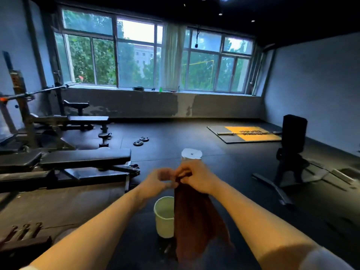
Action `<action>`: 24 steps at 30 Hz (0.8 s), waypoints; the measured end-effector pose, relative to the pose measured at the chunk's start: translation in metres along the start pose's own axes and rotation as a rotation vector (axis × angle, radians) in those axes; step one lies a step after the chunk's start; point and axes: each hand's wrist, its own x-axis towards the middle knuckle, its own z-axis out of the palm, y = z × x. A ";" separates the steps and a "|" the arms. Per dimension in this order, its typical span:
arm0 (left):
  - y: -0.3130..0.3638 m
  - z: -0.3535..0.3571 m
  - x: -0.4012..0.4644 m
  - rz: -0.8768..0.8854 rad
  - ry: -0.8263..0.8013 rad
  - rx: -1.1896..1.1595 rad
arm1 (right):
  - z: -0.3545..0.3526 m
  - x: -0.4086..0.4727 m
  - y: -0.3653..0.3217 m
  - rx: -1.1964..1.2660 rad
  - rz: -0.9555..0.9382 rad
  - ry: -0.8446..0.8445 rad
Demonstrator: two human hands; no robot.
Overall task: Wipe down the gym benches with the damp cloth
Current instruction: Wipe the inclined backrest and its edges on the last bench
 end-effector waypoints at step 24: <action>-0.013 0.067 0.425 -0.062 -0.232 0.418 | -0.275 0.188 0.297 -0.249 0.102 0.280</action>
